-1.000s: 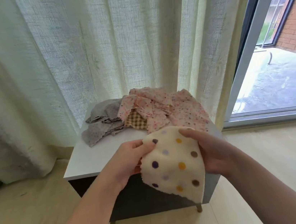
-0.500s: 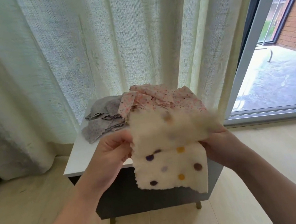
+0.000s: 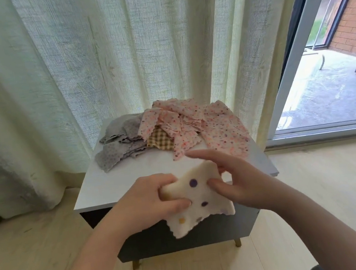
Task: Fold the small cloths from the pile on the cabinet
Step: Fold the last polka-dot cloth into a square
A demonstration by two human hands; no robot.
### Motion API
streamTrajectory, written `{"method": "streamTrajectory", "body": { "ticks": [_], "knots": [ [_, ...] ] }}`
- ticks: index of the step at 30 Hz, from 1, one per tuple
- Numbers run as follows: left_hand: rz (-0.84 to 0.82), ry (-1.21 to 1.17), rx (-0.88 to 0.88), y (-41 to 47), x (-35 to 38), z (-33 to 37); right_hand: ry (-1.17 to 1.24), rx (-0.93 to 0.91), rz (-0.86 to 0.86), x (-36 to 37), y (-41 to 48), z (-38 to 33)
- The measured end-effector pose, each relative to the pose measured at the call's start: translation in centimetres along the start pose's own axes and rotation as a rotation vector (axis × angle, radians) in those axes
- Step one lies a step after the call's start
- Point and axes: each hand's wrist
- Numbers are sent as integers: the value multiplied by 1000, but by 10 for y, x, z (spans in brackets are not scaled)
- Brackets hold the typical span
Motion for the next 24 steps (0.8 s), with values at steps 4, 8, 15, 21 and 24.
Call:
{"method": "streamTrajectory", "body": {
  "ticks": [4,8,15,21,24],
  "knots": [
    [1,5,-8,5,14,1,66,82,-12,3,1,-1],
    [199,-130,44,7,13,3,-42,187,-91,2,2,13],
    [183,-233,107,0,5,1,25,211,14,4,2,20],
    [203,6,364,-5,6,8,57,144,87,8,2,12],
    [198,87,440,-3,5,5,25,84,74,7,1,8]
  ]
}}
Point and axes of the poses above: each hand's wrist, its own y-axis towards the middle knuckle, its own x-axis out of the palm, z = x × y, and after that the axes turned 14 degrees about -y, right-handed
